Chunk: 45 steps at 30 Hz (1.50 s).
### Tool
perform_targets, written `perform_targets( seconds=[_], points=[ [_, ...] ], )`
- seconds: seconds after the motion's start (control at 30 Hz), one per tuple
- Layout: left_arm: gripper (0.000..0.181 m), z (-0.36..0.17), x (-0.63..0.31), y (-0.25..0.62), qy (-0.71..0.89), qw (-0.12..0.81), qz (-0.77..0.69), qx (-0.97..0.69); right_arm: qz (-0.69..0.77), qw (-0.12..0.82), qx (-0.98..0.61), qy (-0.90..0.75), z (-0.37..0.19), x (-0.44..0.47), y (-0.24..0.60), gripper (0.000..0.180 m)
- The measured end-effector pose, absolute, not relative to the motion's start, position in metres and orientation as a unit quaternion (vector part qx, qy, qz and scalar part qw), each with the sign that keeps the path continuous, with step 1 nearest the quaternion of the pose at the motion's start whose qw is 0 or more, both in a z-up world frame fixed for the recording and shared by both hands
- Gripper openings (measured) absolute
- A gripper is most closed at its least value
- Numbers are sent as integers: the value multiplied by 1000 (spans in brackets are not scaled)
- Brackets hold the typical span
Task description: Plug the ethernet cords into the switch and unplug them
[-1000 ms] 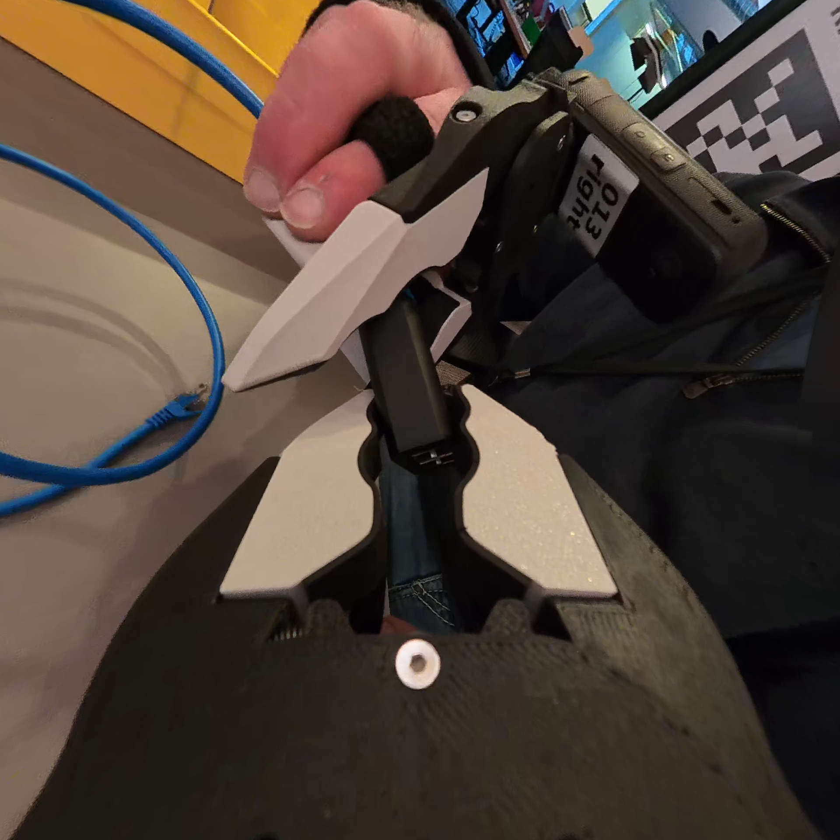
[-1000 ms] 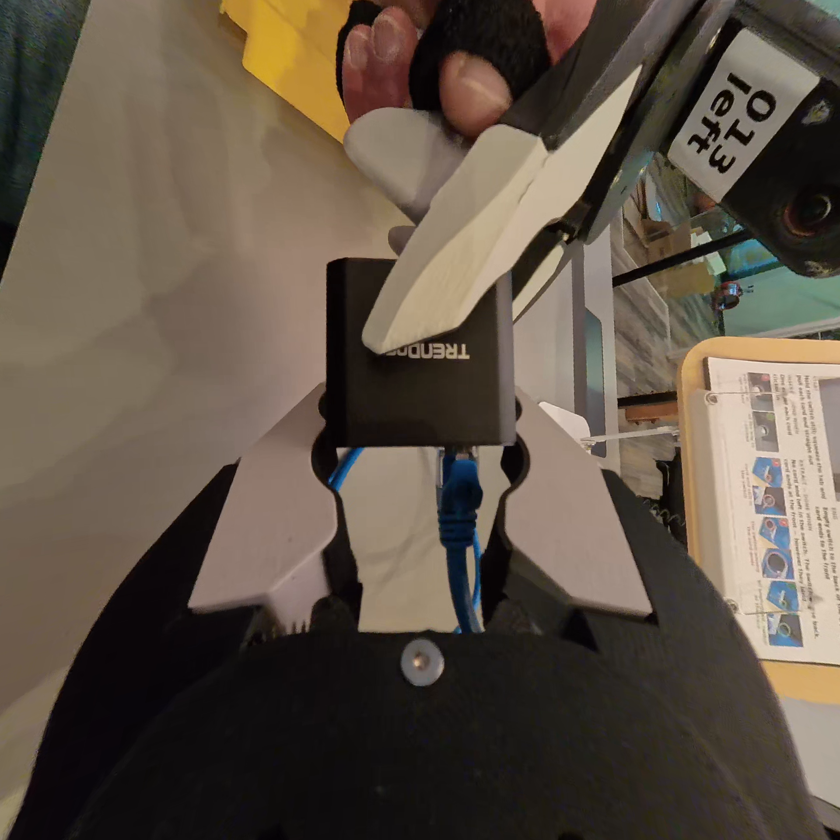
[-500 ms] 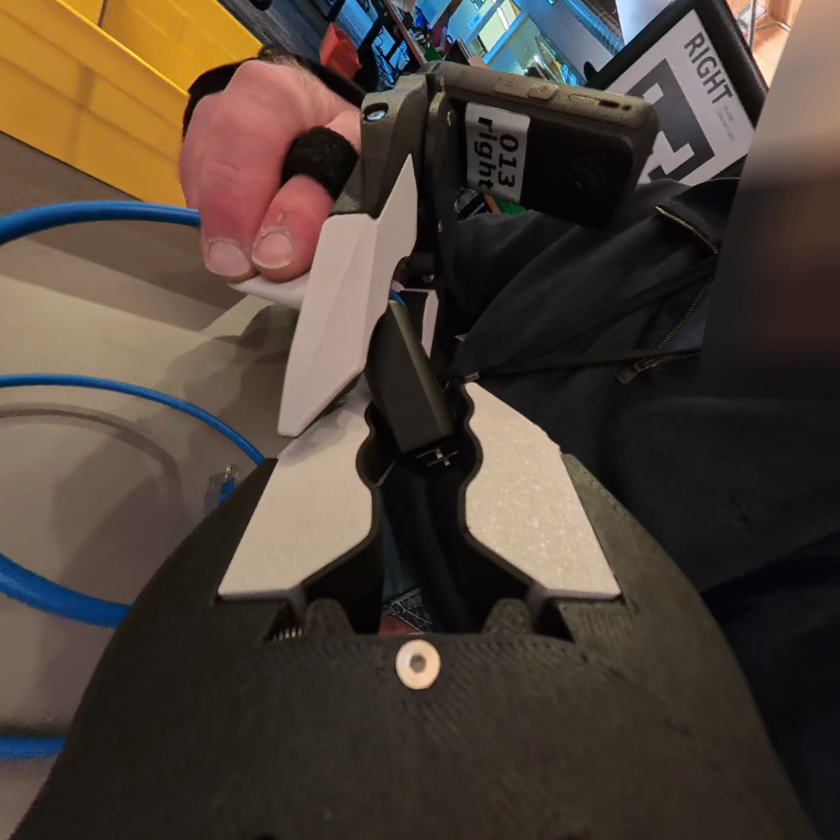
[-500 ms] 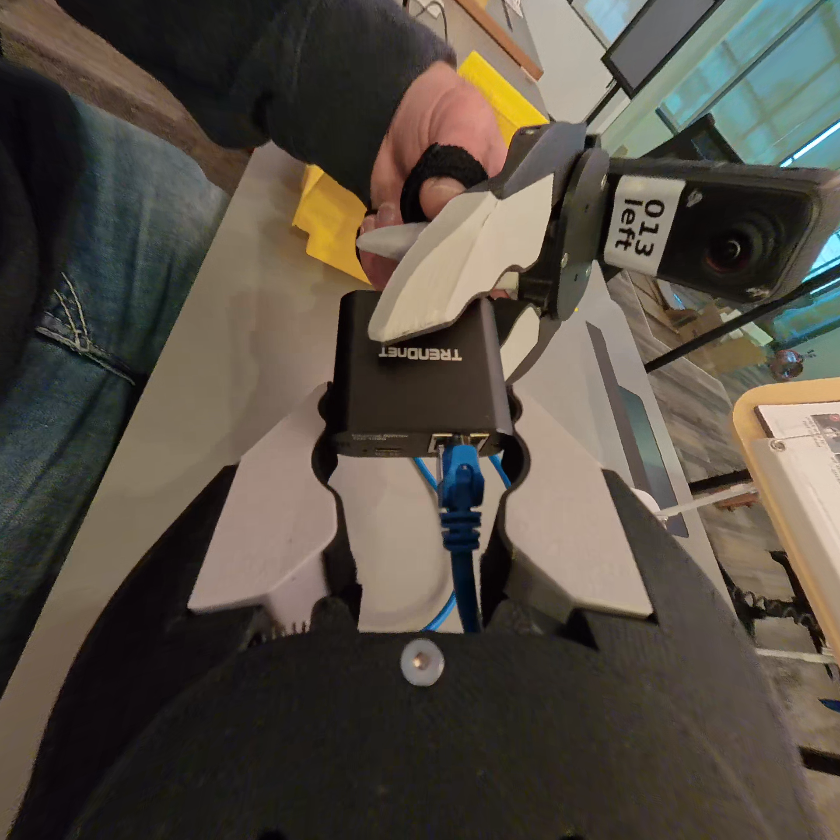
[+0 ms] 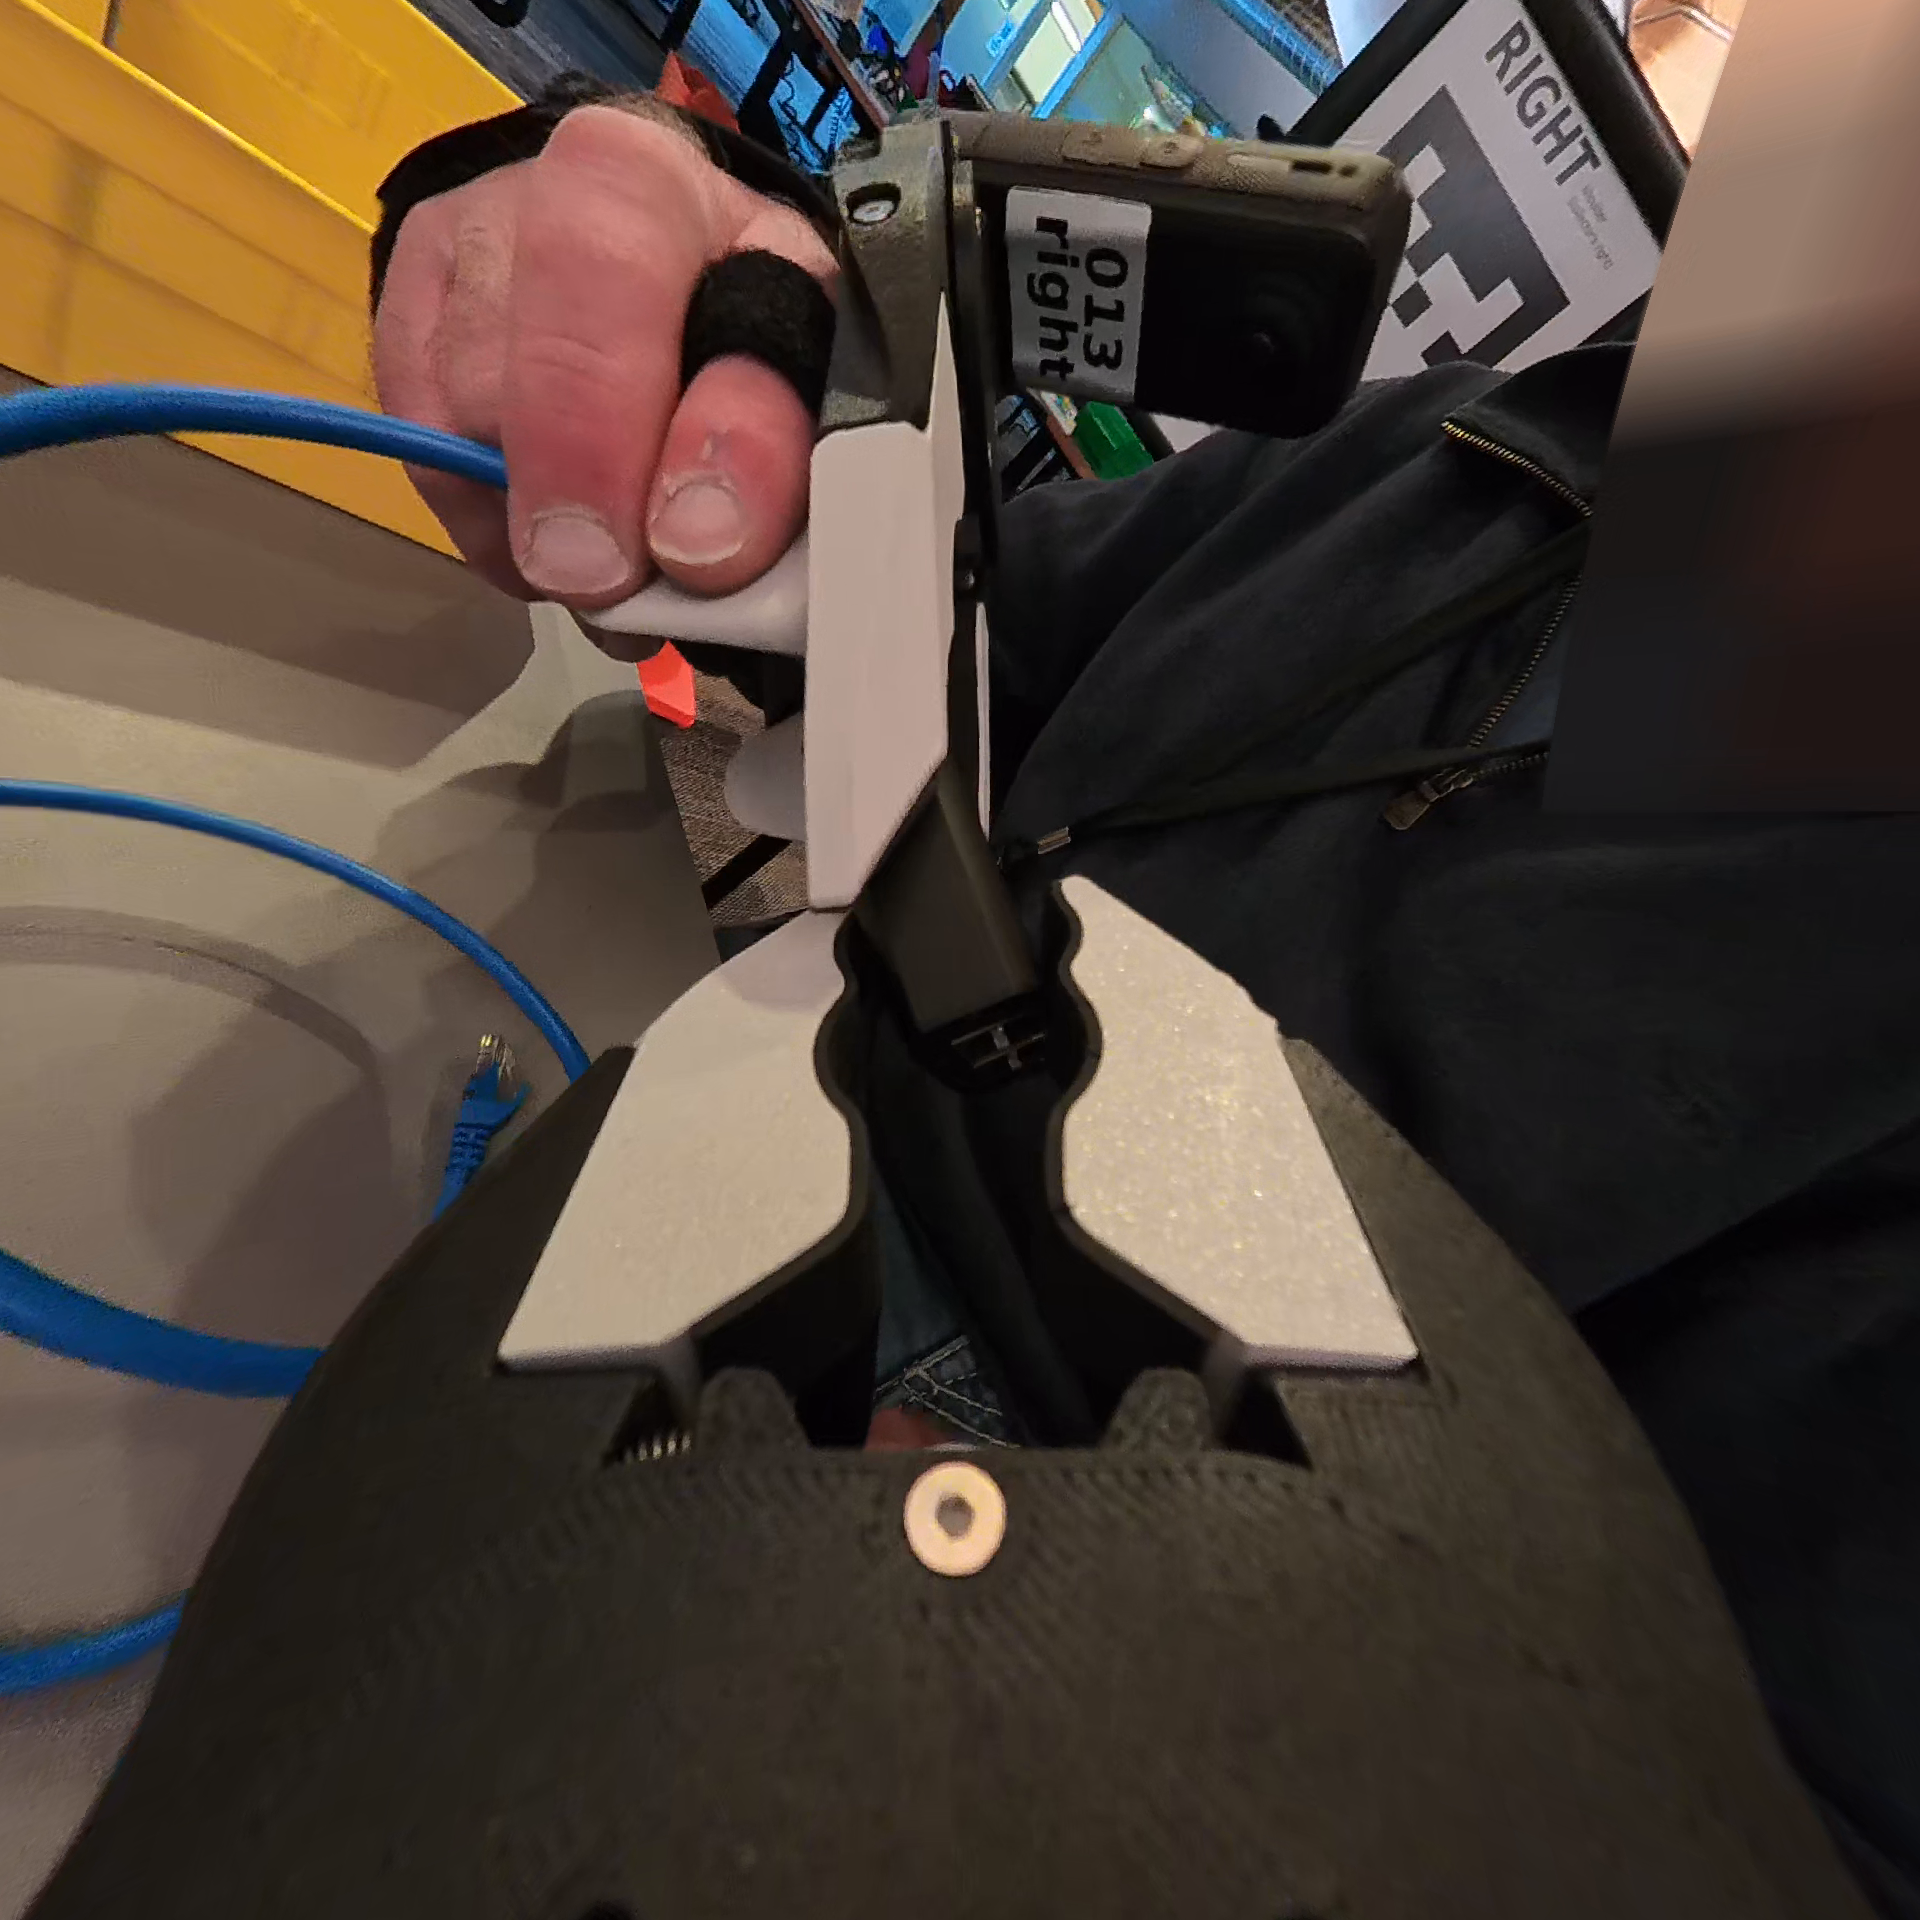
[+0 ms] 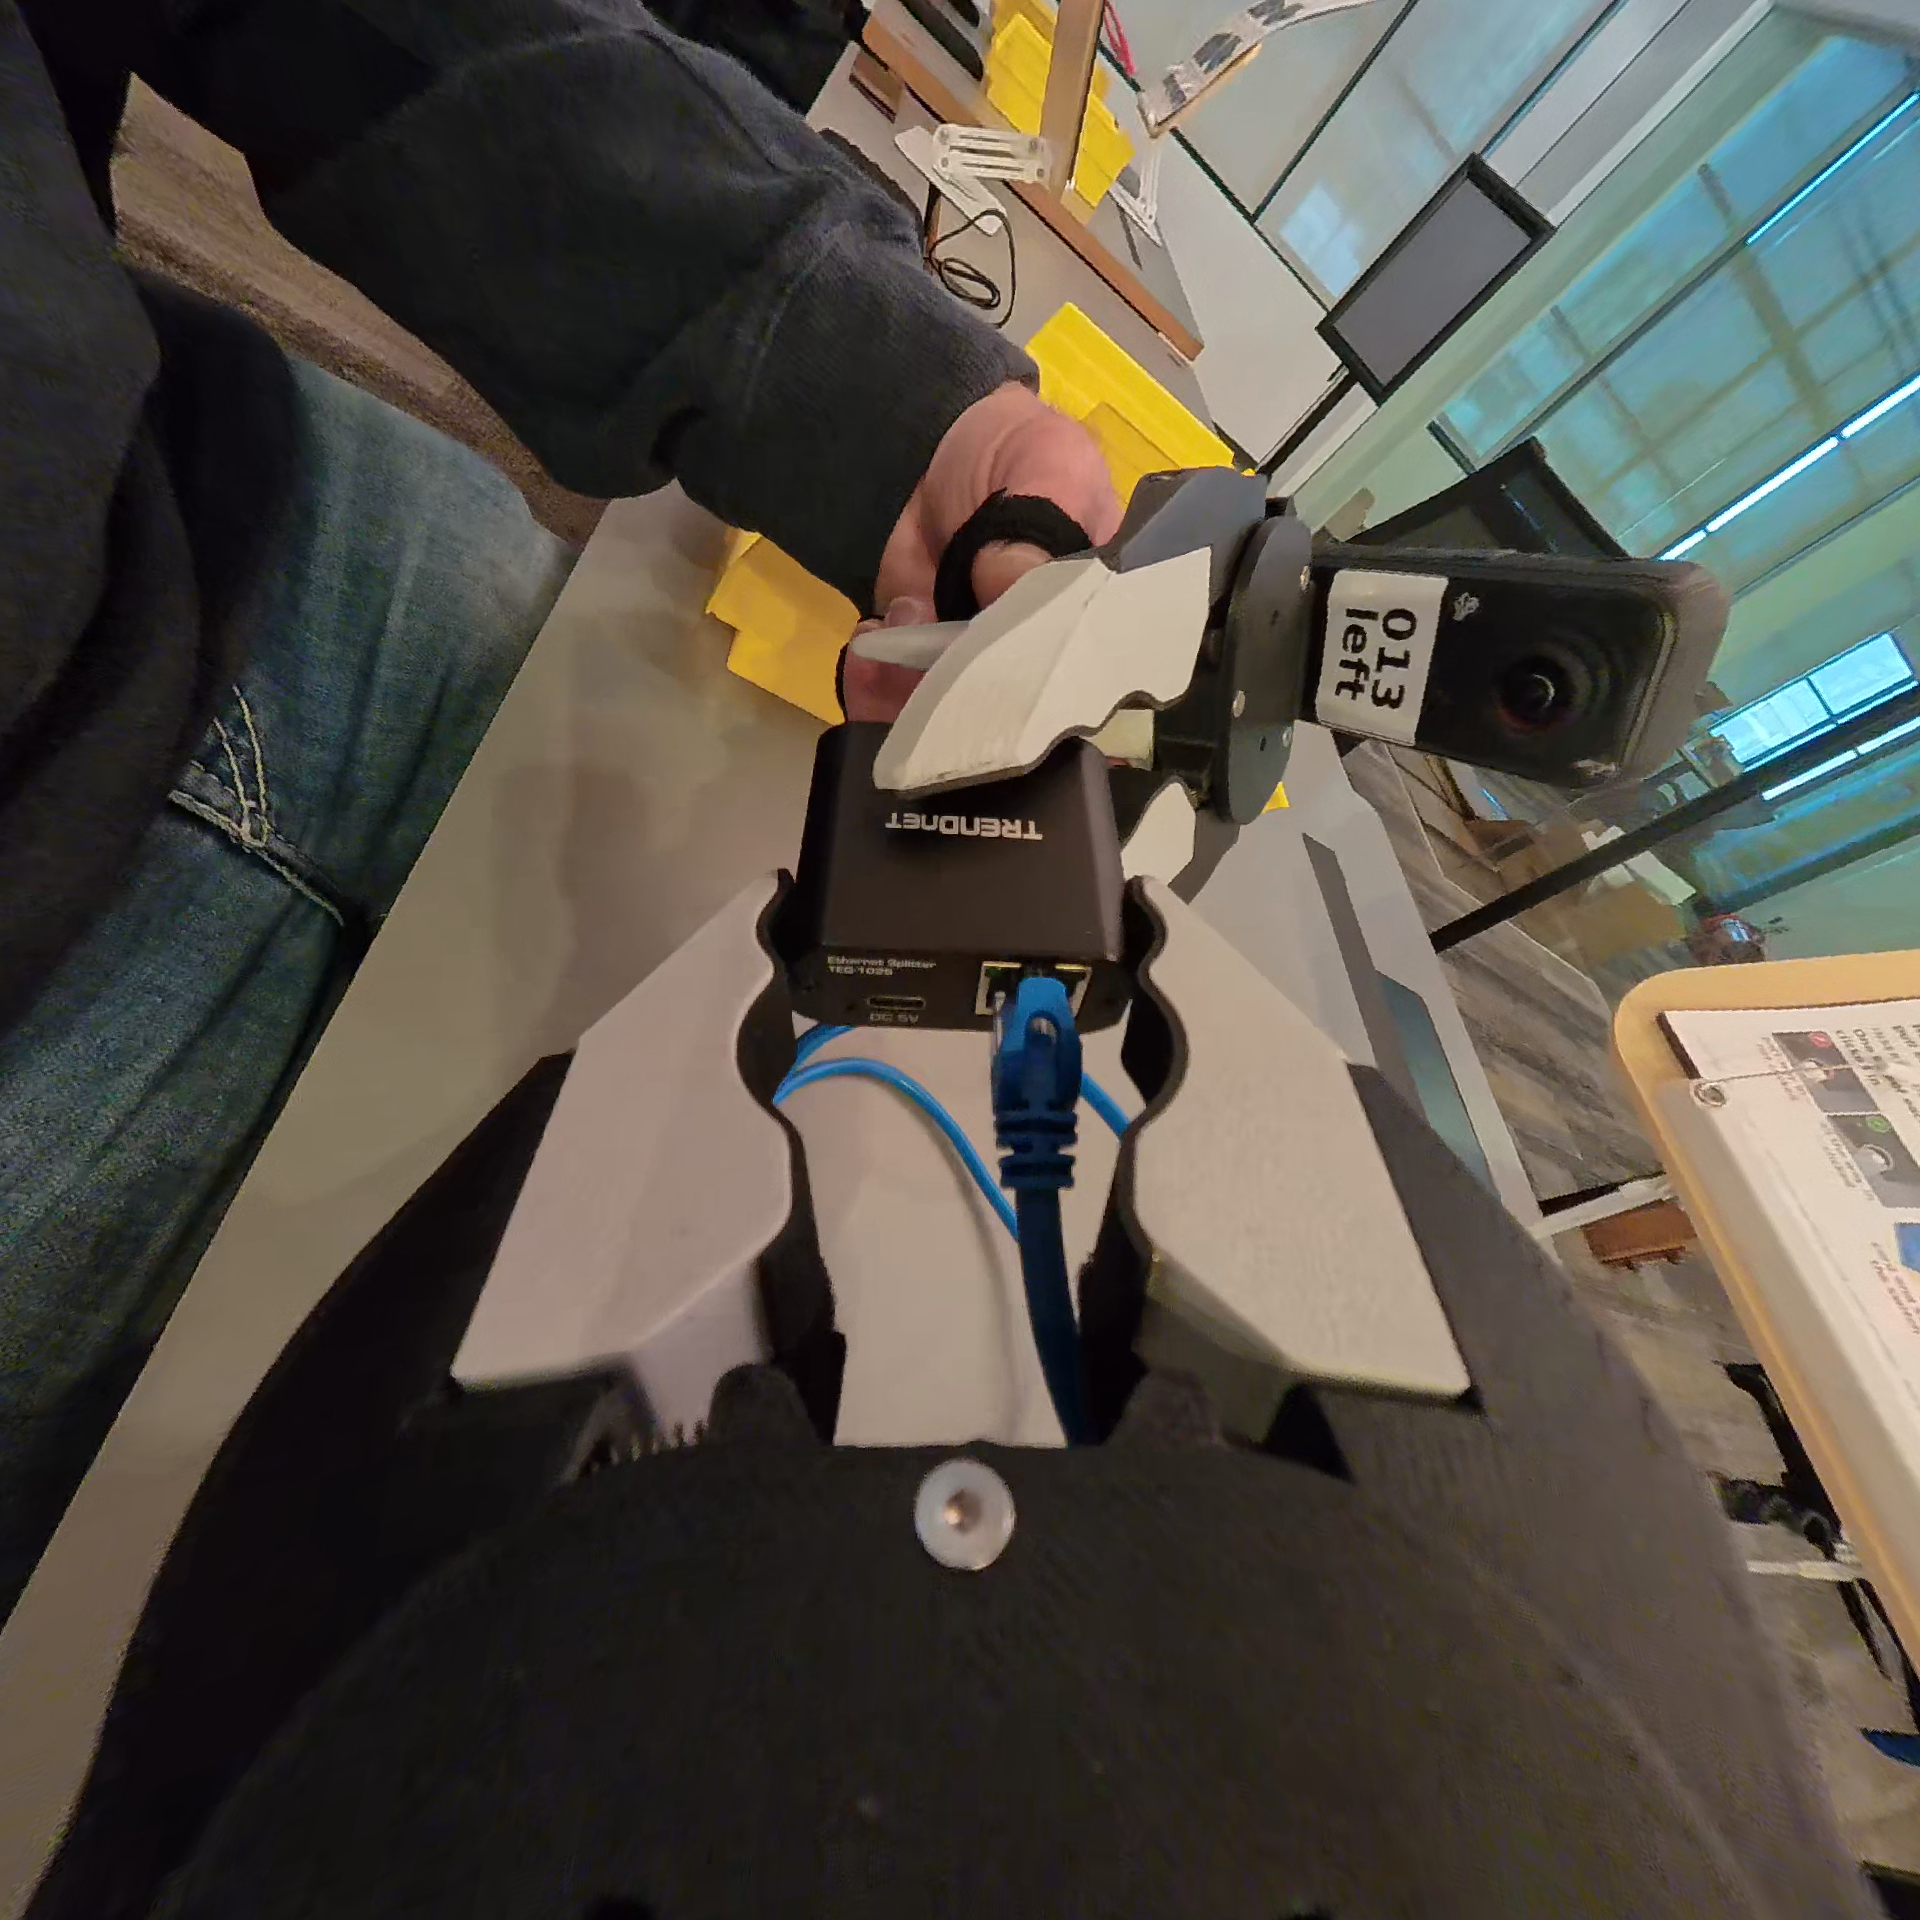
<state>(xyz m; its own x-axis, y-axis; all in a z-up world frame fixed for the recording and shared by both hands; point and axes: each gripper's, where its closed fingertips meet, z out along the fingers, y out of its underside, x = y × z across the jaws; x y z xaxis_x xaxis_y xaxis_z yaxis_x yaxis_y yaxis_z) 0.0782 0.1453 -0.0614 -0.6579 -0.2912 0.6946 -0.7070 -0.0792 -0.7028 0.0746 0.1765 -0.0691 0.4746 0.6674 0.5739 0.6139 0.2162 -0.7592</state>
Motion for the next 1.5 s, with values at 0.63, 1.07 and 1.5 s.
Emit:
perform_targets(
  seconds=[0.63, 1.07, 1.5],
  points=[
    [53, -45, 90, 185, -667, 17, 571, 479, 129, 614, -655, -421, -59, 94, 178, 61],
    [53, -51, 57, 201, -695, -53, 488, 526, 100, 579, -681, -437, -74, 94, 183, 60],
    [40, -90, -89, 338, -721, -199, 114, 653, 91, 557, -705, -429, -97, 105, 186, 61]
  ],
)
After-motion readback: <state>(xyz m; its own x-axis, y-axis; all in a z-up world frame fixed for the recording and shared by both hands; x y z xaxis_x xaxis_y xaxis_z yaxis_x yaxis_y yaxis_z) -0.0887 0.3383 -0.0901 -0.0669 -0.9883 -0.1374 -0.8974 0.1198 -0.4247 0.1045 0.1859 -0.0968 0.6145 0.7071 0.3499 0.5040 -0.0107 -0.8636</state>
